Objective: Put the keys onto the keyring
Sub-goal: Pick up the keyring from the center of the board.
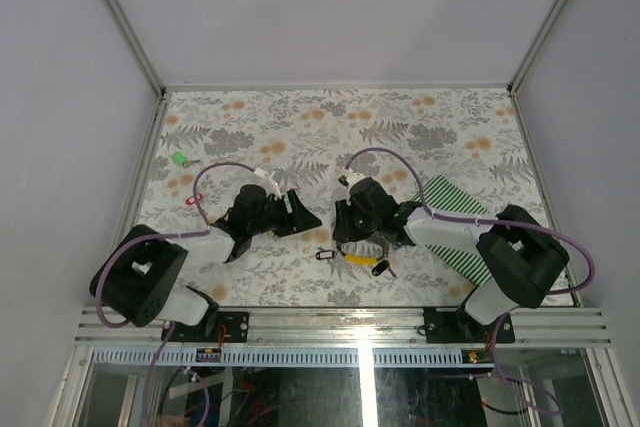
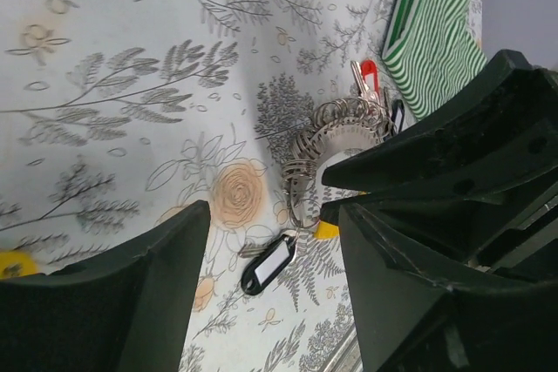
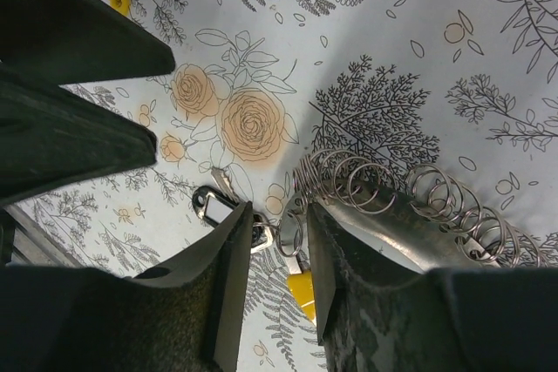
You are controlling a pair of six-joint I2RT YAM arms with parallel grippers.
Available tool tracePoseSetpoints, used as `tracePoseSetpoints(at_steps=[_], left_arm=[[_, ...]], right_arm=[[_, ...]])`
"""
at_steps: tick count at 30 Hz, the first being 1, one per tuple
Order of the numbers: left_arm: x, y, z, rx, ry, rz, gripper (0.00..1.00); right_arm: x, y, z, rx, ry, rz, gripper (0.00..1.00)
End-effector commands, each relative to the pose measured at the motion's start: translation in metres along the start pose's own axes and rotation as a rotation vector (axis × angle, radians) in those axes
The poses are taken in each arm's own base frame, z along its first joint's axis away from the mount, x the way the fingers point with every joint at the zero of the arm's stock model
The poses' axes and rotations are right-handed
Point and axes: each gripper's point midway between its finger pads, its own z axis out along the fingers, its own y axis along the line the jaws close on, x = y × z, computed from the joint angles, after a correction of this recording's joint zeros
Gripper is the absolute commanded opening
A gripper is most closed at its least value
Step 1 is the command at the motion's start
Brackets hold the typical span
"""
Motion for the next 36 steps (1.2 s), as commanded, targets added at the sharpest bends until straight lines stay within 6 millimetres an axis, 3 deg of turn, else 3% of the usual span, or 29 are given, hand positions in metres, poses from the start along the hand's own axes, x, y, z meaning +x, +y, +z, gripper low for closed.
tracePoseSetpoints(at_steps=[1,9,20,36], left_arm=[[-0.014,-0.033,0.013,0.148,-0.066,0.019,0.61],[0.003,-0.029,0.036,0.140,-0.033,-0.017,0.56],[0.017,-0.031,0.051,0.145,-0.002,-0.031,0.56],[0.014,-0.029,0.052,0.134,-0.046,-0.142,0.49]], right_arm=[[-0.007,0.002,0.007,-0.007,-0.023,0.010,0.37],[-0.004,-0.002,0.007,0.013,-0.016,0.013,0.34],[0.001,-0.005,0.008,0.015,-0.007,0.009,0.34],[-0.001,-0.001,0.013,-0.024,-0.043,0.020,0.29]])
